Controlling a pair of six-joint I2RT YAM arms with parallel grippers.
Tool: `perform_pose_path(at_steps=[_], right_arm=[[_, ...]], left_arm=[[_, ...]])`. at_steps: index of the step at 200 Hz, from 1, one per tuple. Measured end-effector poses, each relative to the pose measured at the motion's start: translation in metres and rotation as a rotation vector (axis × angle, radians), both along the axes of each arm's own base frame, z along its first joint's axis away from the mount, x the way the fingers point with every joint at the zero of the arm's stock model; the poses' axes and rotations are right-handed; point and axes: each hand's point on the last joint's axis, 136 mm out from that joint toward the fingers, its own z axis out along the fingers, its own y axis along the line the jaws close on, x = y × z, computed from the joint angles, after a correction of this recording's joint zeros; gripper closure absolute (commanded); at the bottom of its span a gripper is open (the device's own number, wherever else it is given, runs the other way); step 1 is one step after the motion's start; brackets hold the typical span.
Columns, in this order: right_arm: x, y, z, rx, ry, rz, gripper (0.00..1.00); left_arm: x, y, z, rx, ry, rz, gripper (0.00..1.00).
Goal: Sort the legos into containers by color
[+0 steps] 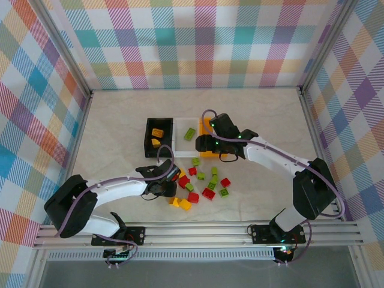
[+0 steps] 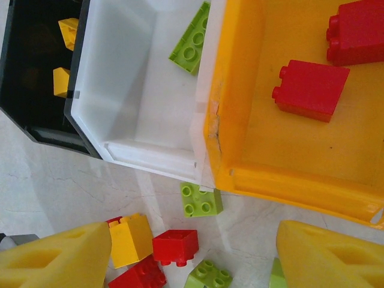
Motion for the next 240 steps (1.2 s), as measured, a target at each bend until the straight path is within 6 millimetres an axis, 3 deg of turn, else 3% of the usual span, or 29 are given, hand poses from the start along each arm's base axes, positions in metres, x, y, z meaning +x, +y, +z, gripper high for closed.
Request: perform_pose_path(at_steps=[25,51,79,100,120,170,201,240], right_arm=[[0.0,0.0,0.0,0.0,-0.002,-0.002,0.27],[-0.002,-0.004,0.0,-0.003,-0.007,-0.01,0.27],[-0.007,-0.011,0.003,0.0,-0.017,-0.023,0.27],[-0.01,-0.015,0.006,0.005,-0.021,-0.038,0.27],[-0.012,-0.019,0.001,-0.007,-0.017,-0.048,0.27],[-0.023,-0.029,-0.004,-0.015,0.001,-0.061,0.27],[-0.029,-0.034,-0.005,-0.008,0.008,-0.067,0.25],[-0.048,-0.048,-0.029,-0.048,0.071,-0.068,0.25]], left_arm=[[0.003,0.006,0.013,0.0,-0.044,0.015,0.65],[0.015,0.023,0.051,-0.044,-0.137,0.09,0.66],[0.055,0.048,0.108,-0.114,-0.281,0.243,0.67],[0.091,0.056,0.132,-0.126,-0.331,0.32,0.68],[0.125,0.056,0.131,-0.109,-0.332,0.357,0.69],[0.203,0.054,0.099,-0.061,-0.282,0.426,0.65],[0.235,0.044,0.096,-0.055,-0.287,0.418,0.34],[0.251,0.032,0.119,-0.113,-0.325,0.416,0.1]])
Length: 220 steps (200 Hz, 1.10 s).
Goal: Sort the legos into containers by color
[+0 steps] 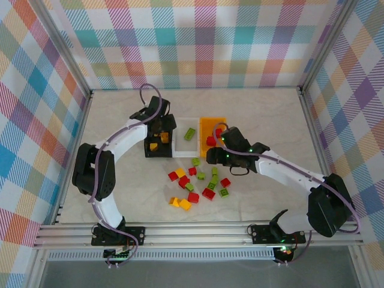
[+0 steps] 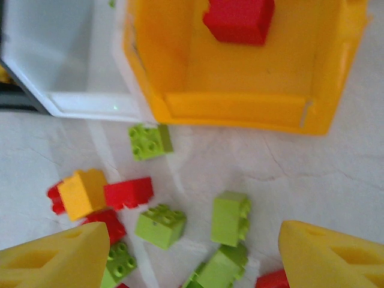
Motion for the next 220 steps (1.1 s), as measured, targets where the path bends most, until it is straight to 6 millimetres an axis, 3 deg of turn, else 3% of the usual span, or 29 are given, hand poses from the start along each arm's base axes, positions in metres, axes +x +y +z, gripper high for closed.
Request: perform_pose_path(at_steps=[17,40,63,83,98,145,180,220], right_arm=[[-0.01,-0.008,-0.014,-0.03,0.043,-0.006,0.26],[-0.021,-0.015,-0.03,-0.056,0.089,-0.006,0.29],[-0.024,-0.015,-0.039,-0.062,0.111,0.002,0.31],[-0.021,-0.011,-0.047,-0.069,0.117,0.009,0.31],[-0.019,-0.008,-0.055,-0.082,0.136,0.015,0.31],[-0.009,0.01,-0.072,-0.107,0.166,0.039,0.39],[-0.007,0.013,-0.083,-0.128,0.188,0.028,0.59],[-0.006,0.009,-0.085,-0.144,0.188,0.012,0.79]], left_arm=[[-0.005,-0.009,0.012,-0.03,-0.014,-0.026,0.0],[-0.02,-0.022,0.045,-0.082,-0.076,-0.07,0.0],[-0.06,-0.046,0.087,-0.144,-0.161,-0.168,0.0],[-0.098,-0.057,0.103,-0.187,-0.209,-0.235,0.0],[-0.125,-0.049,0.094,-0.202,-0.204,-0.242,0.0],[-0.188,0.005,0.036,-0.181,-0.126,-0.149,0.0],[-0.209,0.026,0.018,-0.169,-0.105,-0.096,0.0],[-0.216,0.033,0.012,-0.159,-0.088,-0.081,0.0]])
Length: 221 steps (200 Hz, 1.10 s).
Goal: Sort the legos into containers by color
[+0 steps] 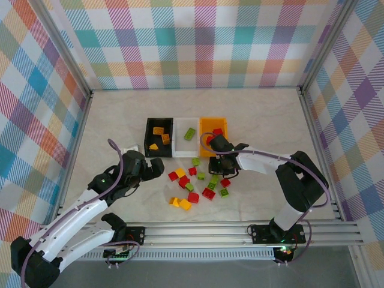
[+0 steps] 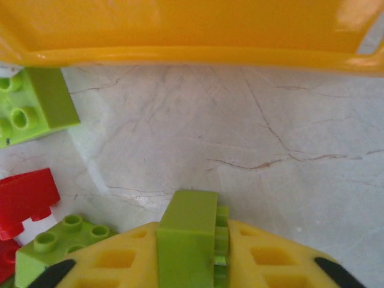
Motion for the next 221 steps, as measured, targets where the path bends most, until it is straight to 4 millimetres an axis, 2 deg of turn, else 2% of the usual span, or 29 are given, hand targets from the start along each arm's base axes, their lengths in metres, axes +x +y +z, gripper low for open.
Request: perform_pose_path(at_steps=[28,54,88,105,123,147,157,164,175,182,196,221], right_arm=[[0.0,-0.003,0.011,-0.003,-0.026,0.004,0.83],[0.007,0.002,0.05,0.043,-0.101,0.034,0.83],[0.045,0.041,0.119,0.156,-0.242,0.094,0.8],[0.07,0.064,0.138,0.188,-0.292,0.115,0.79],[0.095,0.085,0.137,0.186,-0.306,0.13,0.78],[0.123,0.106,0.115,0.152,-0.292,0.142,0.75],[0.131,0.111,0.104,0.132,-0.278,0.142,0.7],[0.135,0.114,0.097,0.119,-0.269,0.141,0.61],[0.14,0.118,0.089,0.105,-0.257,0.143,0.45],[0.143,0.119,0.087,0.1,-0.255,0.147,0.39],[0.145,0.121,0.088,0.097,-0.258,0.159,0.34],[0.141,0.121,0.098,0.118,-0.273,0.164,0.32]], left_arm=[[0.0,0.0,-0.001,0.0,0.004,0.001,0.0],[0.0,-0.001,-0.004,0.003,0.014,-0.002,0.0],[-0.003,-0.004,-0.01,-0.001,0.038,-0.018,0.0],[-0.006,-0.006,-0.014,-0.009,0.055,-0.032,0.0],[-0.008,-0.01,-0.016,-0.02,0.071,-0.049,0.0],[-0.011,-0.014,-0.02,-0.028,0.093,-0.071,0.0],[-0.013,-0.016,-0.022,-0.033,0.105,-0.081,0.0],[-0.014,-0.017,-0.023,-0.034,0.112,-0.089,0.0],[-0.015,-0.02,-0.026,-0.039,0.127,-0.105,0.0],[-0.017,-0.022,-0.028,-0.041,0.138,-0.115,0.0],[-0.019,-0.026,-0.033,-0.038,0.162,-0.141,0.0],[-0.03,-0.04,-0.043,-0.019,0.209,-0.217,0.0]])
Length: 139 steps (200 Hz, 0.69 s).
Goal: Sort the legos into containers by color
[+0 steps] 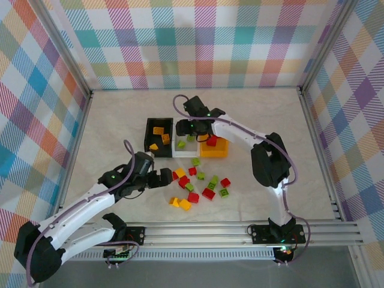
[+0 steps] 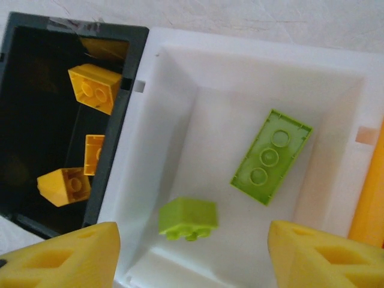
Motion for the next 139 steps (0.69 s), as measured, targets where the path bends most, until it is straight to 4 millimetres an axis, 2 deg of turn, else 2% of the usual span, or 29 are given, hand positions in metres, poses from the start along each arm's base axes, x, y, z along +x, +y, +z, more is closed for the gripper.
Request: perform_pose_path(at_steps=[45,72,93,139], right_arm=[[-0.042,-0.032,0.025,0.04,-0.016,0.002,0.32],[-0.063,-0.05,0.026,0.055,-0.012,-0.013,0.32],[-0.075,-0.06,0.019,0.046,0.004,-0.019,0.32],[-0.088,-0.074,0.01,0.032,0.016,-0.036,0.32]], left_arm=[[-0.031,-0.033,-0.021,0.052,0.071,-0.175,0.09],[-0.049,-0.05,-0.045,0.118,0.13,-0.268,0.18],[-0.053,-0.049,-0.059,0.169,0.161,-0.276,0.24],[-0.049,-0.041,-0.071,0.23,0.17,-0.247,0.35]])
